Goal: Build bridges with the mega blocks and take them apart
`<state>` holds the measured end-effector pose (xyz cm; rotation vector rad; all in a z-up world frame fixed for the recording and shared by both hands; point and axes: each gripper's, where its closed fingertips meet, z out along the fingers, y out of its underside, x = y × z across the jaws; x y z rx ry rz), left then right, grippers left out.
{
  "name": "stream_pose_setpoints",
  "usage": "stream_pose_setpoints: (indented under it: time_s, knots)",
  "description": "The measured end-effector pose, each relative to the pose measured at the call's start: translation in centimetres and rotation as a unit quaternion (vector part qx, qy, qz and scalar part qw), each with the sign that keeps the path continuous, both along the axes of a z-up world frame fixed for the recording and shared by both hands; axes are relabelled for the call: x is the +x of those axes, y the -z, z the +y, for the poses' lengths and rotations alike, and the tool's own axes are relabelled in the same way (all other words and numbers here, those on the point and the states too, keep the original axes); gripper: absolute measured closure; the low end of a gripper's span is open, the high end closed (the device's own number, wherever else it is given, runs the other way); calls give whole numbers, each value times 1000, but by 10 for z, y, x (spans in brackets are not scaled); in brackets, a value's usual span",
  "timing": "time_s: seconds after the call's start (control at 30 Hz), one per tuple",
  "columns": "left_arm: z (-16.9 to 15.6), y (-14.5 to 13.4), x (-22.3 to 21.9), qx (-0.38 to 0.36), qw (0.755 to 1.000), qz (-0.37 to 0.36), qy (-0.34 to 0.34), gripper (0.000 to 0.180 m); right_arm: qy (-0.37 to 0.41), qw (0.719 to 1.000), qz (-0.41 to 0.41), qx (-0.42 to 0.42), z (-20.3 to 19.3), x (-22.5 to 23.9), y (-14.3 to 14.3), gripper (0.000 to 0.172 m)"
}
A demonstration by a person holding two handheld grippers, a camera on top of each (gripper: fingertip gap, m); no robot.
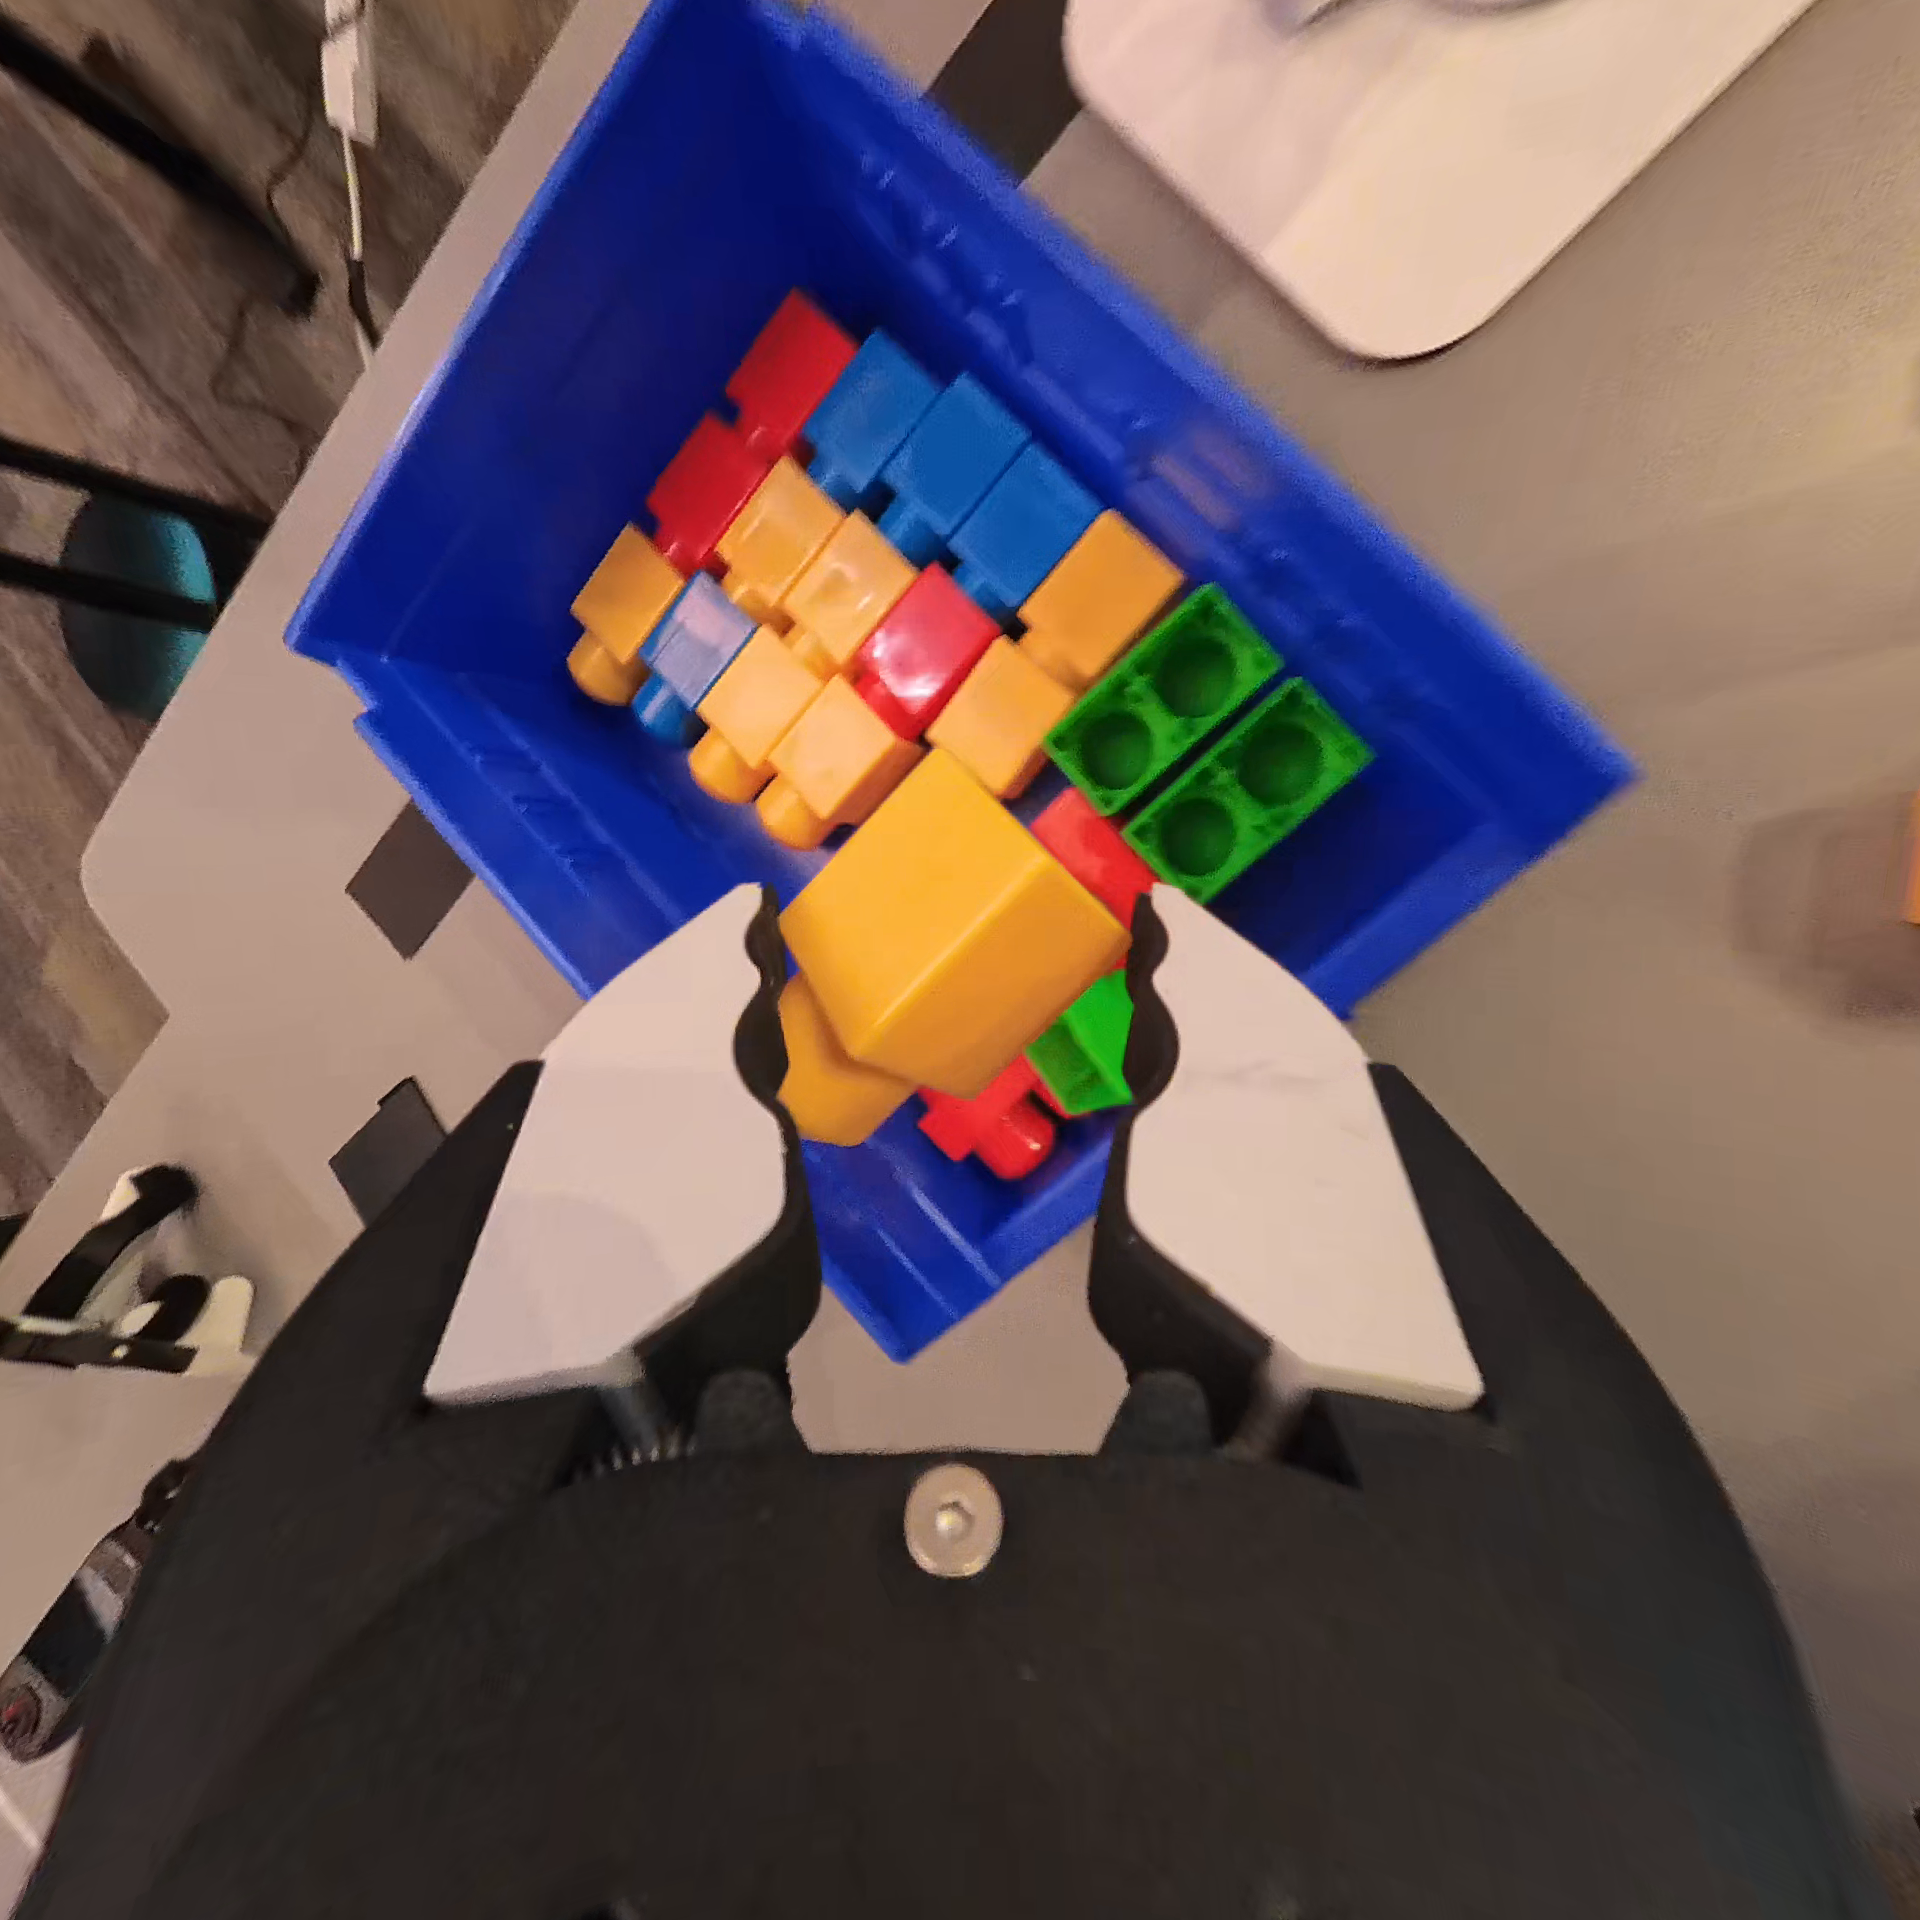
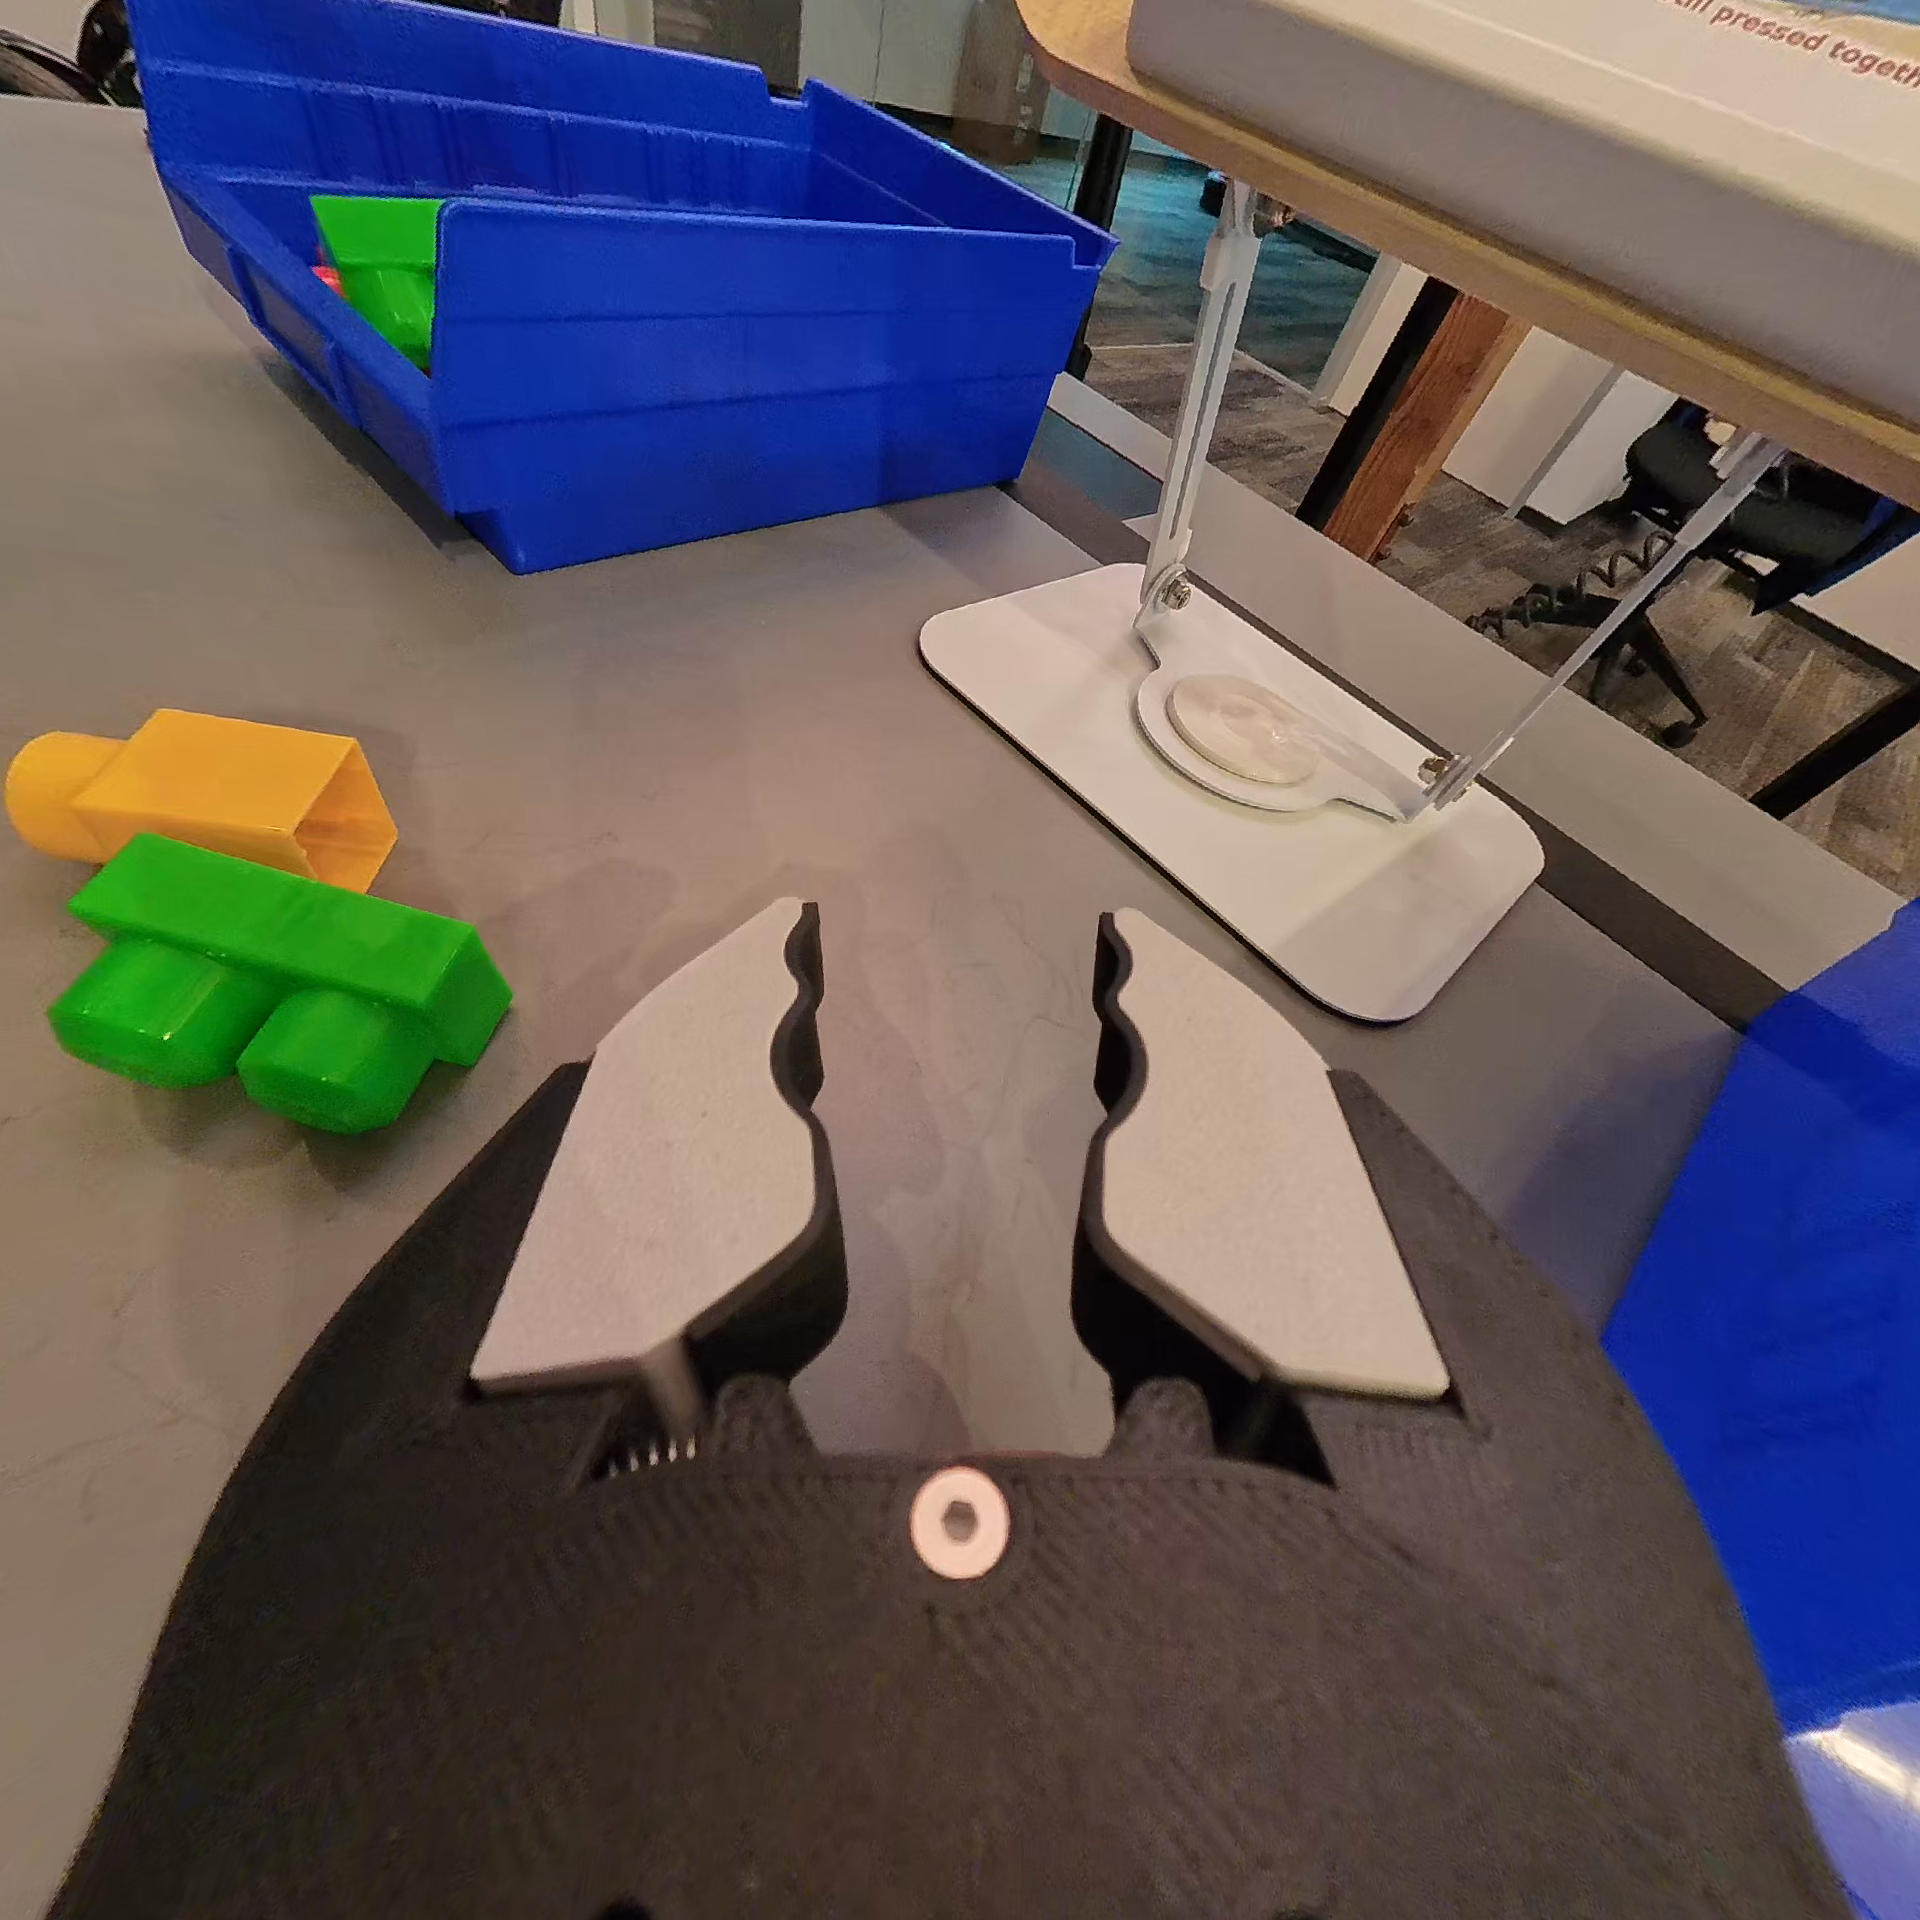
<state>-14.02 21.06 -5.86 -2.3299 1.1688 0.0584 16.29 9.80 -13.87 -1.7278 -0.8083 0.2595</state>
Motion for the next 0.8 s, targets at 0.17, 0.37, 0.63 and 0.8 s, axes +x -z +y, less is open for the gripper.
stream_pose_setpoints:
  time_s: [0.17, 0.37, 0.63, 0.8]
  knots:
    - [-64, -8, 42, 2, 997, -41, 58, 118, 0, 1000, 0, 1, 0, 0, 0, 121]
    - [-136, 23, 92, -28, 990, -73, 115, 118, 0, 1000, -1, 2, 0, 0, 0, 121]
    - [-175, 100, 118, -114, 982, -69, 131, 117, -2, 1000, -1, 3, -1, -1, 0, 121]
    - [-172, 129, 119, -137, 982, -64, 108, 118, -2, 1000, -1, 2, -1, -1, 0, 121]
